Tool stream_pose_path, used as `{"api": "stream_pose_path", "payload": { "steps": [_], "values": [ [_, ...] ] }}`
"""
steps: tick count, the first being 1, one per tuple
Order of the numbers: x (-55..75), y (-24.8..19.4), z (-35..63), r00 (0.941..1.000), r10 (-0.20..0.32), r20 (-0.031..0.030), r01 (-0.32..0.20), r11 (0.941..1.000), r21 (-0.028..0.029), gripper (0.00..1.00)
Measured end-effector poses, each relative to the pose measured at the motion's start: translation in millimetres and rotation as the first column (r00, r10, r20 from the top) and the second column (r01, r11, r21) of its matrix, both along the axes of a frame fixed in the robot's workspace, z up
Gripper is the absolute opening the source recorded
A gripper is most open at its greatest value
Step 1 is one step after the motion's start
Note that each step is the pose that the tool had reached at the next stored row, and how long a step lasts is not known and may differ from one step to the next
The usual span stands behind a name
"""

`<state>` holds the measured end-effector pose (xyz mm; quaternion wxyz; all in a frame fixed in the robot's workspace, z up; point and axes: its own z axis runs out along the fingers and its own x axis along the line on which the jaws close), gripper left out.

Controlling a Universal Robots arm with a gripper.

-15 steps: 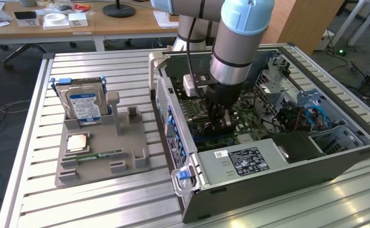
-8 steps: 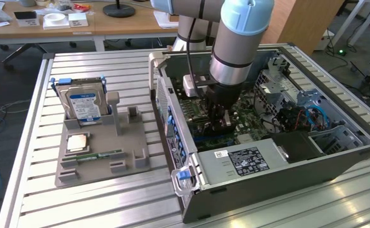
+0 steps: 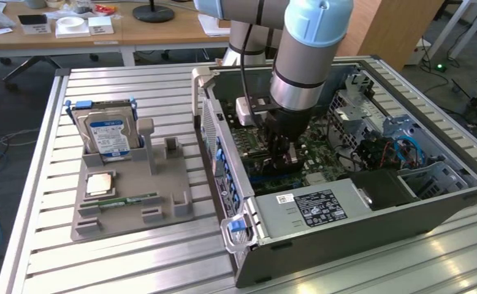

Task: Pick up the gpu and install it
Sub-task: 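Insert the gpu into the slot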

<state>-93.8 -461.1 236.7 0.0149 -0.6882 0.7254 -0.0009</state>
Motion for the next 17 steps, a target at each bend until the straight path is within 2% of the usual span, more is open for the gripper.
{"api": "stream_pose_path", "payload": {
  "steps": [10, 11, 12, 13, 14, 17],
  "values": [
    [-0.1, -0.1, 0.3, 1.0000, 0.000, -0.0009, 0.000, 1.0000, -0.0006, 0.27],
    [-0.1, -0.1, 0.3, 1.0000, 0.000, -0.0006, 0.000, 1.0000, -0.0007, 0.27],
    [-0.1, -0.1, 0.2, 1.0000, 0.000, -0.0004, 0.000, 1.0000, -0.0006, 0.33],
    [-0.1, -0.1, 0.2, 1.0000, 0.000, -0.0004, 0.000, 1.0000, -0.0006, 0.33],
    [-0.1, -0.1, 0.3, 1.0000, 0.000, -0.0004, 0.000, 1.0000, -0.0006, 0.40],
    [-0.1, -0.1, 0.9, 1.0000, 0.000, -0.0005, 0.000, 1.0000, -0.0009, 0.40]
  ]
}}
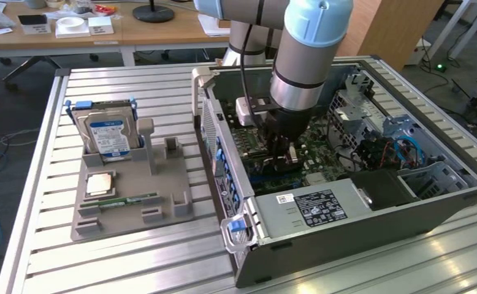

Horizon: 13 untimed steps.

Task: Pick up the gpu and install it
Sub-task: 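Insert the gpu into the slot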

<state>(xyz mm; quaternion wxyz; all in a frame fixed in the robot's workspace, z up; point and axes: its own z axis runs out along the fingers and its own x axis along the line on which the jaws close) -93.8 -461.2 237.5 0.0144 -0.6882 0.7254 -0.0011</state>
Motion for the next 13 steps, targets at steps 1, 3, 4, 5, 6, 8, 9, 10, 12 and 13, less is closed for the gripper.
{"api": "stream_pose_path", "payload": {
  "steps": [1, 3, 4, 5, 6, 8, 9, 10, 12, 13],
  "values": [
    [0.0, 0.1, 1.6, 1.0000, 0.000, 0.0000, 0.000, 1.0000, -0.0006, 0.40],
    [0.1, 0.1, 6.7, 1.0000, 0.000, 0.0001, 0.000, 1.0000, -0.0007, 0.40],
    [0.1, 0.1, 10.6, 1.0000, 0.000, 0.0001, 0.000, 1.0000, -0.0008, 0.40],
    [0.0, 0.1, 14.6, 1.0000, 0.000, 0.0001, 0.000, 1.0000, -0.0007, 0.40],
    [0.0, 0.1, 18.8, 1.0000, 0.000, 0.0001, 0.000, 1.0000, -0.0008, 0.40],
    [0.0, 0.1, 27.6, 1.0000, 0.000, 0.0001, 0.000, 1.0000, -0.0007, 0.40],
    [0.0, 0.1, 31.6, 1.0000, 0.000, 0.0002, 0.000, 1.0000, -0.0007, 0.40],
    [0.0, 0.1, 35.7, 1.0000, 0.000, 0.0002, 0.000, 1.0000, -0.0006, 0.40],
    [0.0, 0.1, 44.3, 1.0000, 0.000, 0.0001, 0.000, 1.0000, -0.0008, 0.40],
    [0.0, 0.1, 48.4, 1.0000, 0.000, 0.0001, 0.000, 1.0000, -0.0008, 0.40]
  ]
}}
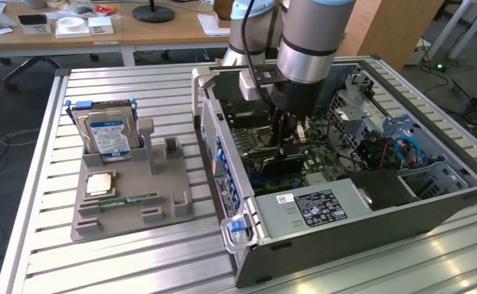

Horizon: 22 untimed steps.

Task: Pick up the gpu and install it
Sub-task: 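Insert the gpu into the slot, then press down on the gpu until it lock into place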

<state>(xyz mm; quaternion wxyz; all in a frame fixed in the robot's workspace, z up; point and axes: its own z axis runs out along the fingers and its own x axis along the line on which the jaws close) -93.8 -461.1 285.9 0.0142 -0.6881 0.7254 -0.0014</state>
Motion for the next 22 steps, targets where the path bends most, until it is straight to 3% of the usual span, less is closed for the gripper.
{"api": "stream_pose_path", "payload": {
  "steps": [14, 22],
  "values": [
    [0.0, 0.0, 47.6, 1.0000, 0.000, 0.0000, 0.000, 1.0000, 0.0001, 0.40],
    [0.0, 0.0, 49.9, 1.0000, 0.000, 0.0001, 0.000, 1.0000, 0.0001, 0.40]
  ]
}}
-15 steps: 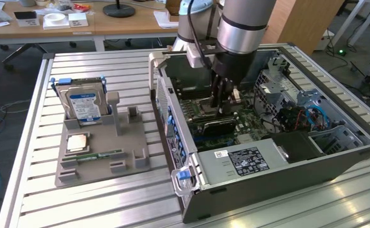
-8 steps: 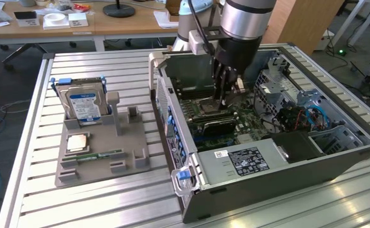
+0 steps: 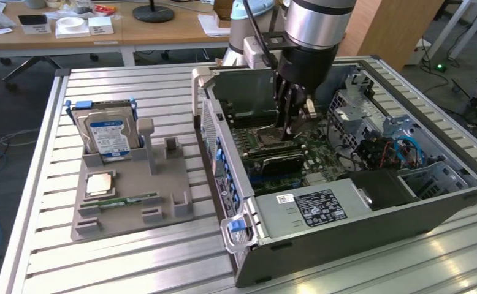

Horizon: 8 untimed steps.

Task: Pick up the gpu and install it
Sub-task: 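Press down on the gpu until it lock into place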

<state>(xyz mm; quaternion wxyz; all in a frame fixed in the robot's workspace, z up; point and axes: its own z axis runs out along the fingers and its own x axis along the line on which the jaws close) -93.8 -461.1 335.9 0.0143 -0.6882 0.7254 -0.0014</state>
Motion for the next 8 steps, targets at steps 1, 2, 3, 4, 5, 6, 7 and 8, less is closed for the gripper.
{"api": "stream_pose_path", "payload": {
  "steps": [1, 2, 3, 4, 5, 6, 7, 8],
  "values": [
    [0.0, 0.0, 0.0, 1.0000, 0.000, 0.0000, 0.000, 1.0000, 0.0000, 0.40],
    [0.0, 0.0, 0.0, 1.0000, 0.000, 0.0000, 0.000, 1.0000, 0.0000, 0.40],
    [0.0, 0.0, 0.0, 1.0000, 0.000, 0.0000, 0.000, 1.0000, 0.0000, 0.40],
    [0.0, 0.0, 0.0, 1.0000, 0.000, 0.0000, 0.000, 1.0000, 0.0001, 0.40],
    [0.0, 0.0, 0.0, 1.0000, 0.000, 0.0000, 0.000, 1.0000, 0.0000, 0.40],
    [0.0, 0.0, 0.0, 1.0000, 0.000, 0.0000, 0.000, 1.0000, 0.0000, 0.40],
    [0.0, 0.0, 0.0, 1.0000, 0.000, -0.0001, 0.000, 1.0000, 0.0000, 0.40],
    [0.0, 0.0, 0.0, 1.0000, 0.000, 0.0000, 0.000, 1.0000, 0.0001, 0.40]
  ]
}}
